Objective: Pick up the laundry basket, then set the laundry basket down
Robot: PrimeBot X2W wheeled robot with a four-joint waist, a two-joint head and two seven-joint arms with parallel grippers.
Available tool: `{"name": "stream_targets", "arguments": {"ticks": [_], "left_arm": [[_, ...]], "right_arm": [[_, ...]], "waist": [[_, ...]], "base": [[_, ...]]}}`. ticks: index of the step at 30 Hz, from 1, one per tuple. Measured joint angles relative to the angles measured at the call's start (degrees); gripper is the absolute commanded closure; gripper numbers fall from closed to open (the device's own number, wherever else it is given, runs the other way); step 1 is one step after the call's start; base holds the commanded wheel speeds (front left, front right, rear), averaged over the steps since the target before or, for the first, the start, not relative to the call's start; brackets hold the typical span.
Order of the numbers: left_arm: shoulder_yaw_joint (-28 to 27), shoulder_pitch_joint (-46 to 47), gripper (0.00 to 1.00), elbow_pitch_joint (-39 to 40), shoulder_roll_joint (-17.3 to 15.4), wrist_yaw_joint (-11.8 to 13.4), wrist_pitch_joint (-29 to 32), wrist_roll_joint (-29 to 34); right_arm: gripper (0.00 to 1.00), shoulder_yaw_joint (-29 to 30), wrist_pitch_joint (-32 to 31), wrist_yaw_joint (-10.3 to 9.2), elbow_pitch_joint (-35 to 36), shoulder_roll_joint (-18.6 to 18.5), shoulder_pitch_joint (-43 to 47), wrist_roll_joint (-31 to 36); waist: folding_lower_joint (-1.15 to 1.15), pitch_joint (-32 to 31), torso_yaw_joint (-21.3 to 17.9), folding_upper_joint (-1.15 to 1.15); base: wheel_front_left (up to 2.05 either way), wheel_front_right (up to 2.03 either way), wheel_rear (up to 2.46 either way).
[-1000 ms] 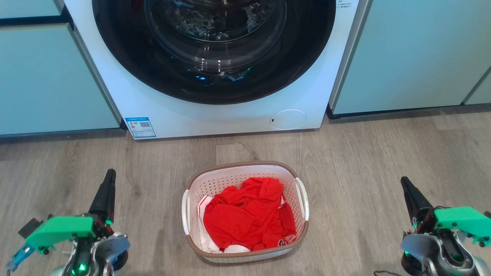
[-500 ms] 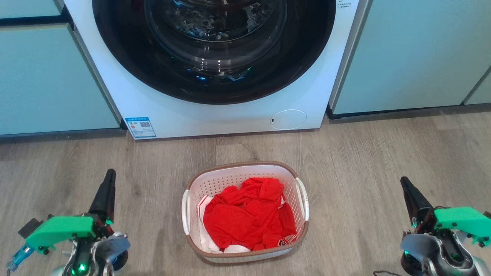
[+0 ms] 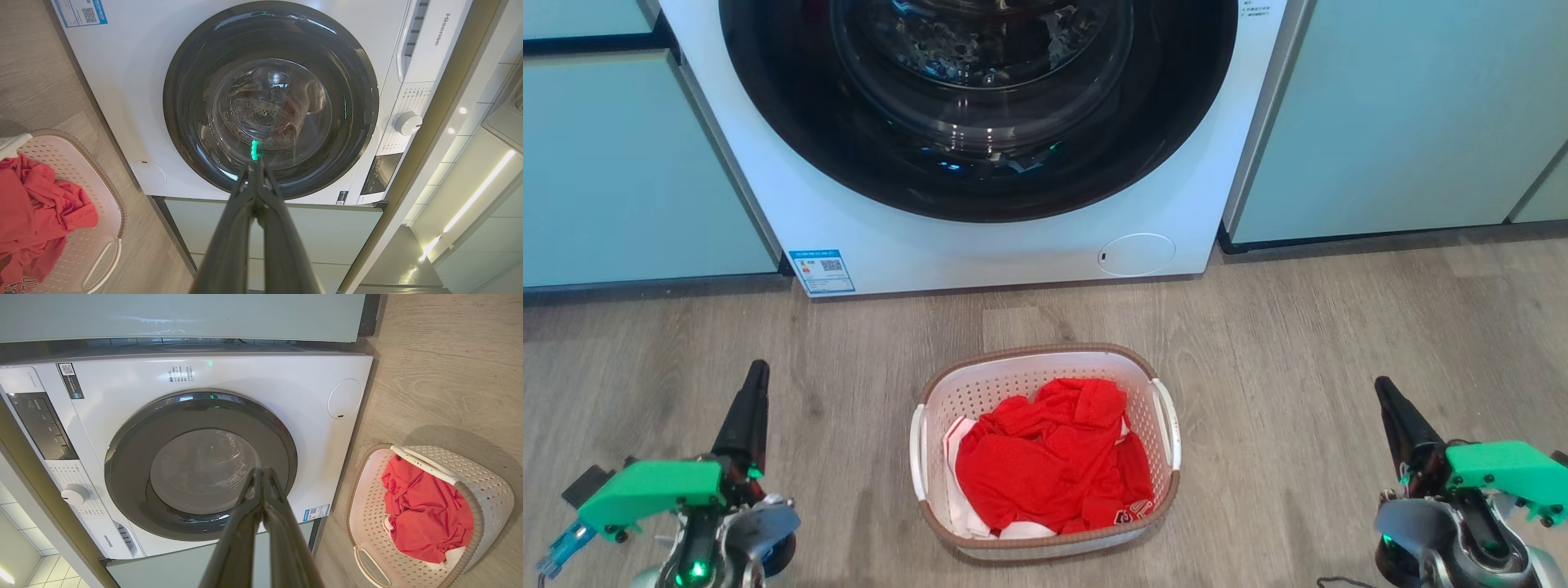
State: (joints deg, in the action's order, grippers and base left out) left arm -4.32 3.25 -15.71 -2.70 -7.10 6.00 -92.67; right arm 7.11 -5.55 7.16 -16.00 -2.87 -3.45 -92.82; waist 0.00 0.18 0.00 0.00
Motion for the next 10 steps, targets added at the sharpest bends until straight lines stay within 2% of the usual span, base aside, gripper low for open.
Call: {"name": "stream_targets", "arguments": {"ticks": [10], "left_arm": [[-0.02, 0.0, 1.0, 0.0, 0.02, 0.0, 0.04, 0.0]], "right_arm": [[1.0, 0.05, -0.01, 0.0, 0.0, 0.0, 0.0, 0.0]], "waist": [[0.0, 0.0, 0.0, 0.0]], "base": [[0.0, 0.0, 0.0]]}}
